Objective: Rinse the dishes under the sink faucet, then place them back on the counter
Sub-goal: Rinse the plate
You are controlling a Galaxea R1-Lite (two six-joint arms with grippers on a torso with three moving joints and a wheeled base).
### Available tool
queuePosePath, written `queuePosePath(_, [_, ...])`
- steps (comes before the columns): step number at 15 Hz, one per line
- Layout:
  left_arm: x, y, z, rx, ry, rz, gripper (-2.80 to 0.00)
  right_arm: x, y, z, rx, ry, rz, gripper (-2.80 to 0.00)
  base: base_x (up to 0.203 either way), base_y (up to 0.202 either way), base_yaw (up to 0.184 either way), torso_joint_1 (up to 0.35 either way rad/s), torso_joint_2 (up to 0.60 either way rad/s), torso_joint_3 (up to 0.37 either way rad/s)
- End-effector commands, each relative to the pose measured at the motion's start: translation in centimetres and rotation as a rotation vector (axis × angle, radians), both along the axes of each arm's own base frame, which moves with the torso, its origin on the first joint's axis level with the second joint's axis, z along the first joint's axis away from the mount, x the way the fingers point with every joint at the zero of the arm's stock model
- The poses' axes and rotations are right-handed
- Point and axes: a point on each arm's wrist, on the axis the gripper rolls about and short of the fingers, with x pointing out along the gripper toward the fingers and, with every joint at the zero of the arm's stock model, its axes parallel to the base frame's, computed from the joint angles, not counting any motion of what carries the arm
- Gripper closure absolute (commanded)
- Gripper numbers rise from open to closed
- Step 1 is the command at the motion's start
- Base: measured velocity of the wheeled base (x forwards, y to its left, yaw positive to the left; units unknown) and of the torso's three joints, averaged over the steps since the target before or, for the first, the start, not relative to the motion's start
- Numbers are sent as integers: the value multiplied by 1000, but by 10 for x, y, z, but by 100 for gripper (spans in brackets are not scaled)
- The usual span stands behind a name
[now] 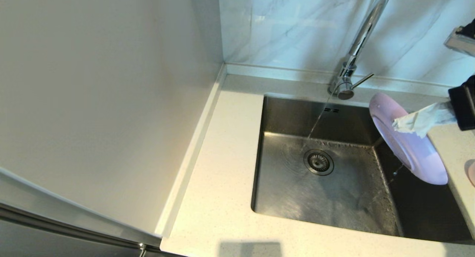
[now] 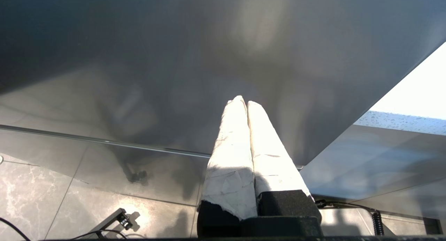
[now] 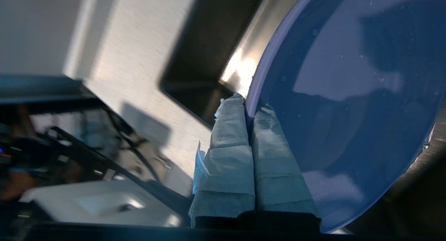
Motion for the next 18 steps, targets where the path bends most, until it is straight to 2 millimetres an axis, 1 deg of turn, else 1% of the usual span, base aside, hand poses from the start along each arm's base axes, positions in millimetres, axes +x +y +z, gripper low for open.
queuePosePath(1, [0,0,0,-1,0,0,0,-4,-4,18,169,19,-43,0,0,0,0,0,0,0])
queuePosePath(4, [0,0,0,-1,0,0,0,5,-2,21,382,160,-73,0,0,0,0,0,0,0])
queuePosePath(7, [0,0,0,-1,0,0,0,17,0,12,466,266,-41,0,0,0,0,0,0,0])
queuePosePath(10, [0,0,0,-1,0,0,0,29,6,7,472,300,-5,0,0,0,0,0,0,0])
queuePosePath(13, [0,0,0,-1,0,0,0,44,17,0,458,306,35,0,0,0,0,0,0,0])
queuePosePath(16, [0,0,0,-1,0,0,0,66,22,-10,452,304,36,0,0,0,0,0,0,0])
queuePosePath(18, [0,0,0,-1,0,0,0,83,24,-15,425,273,-9,0,0,0,0,0,0,0])
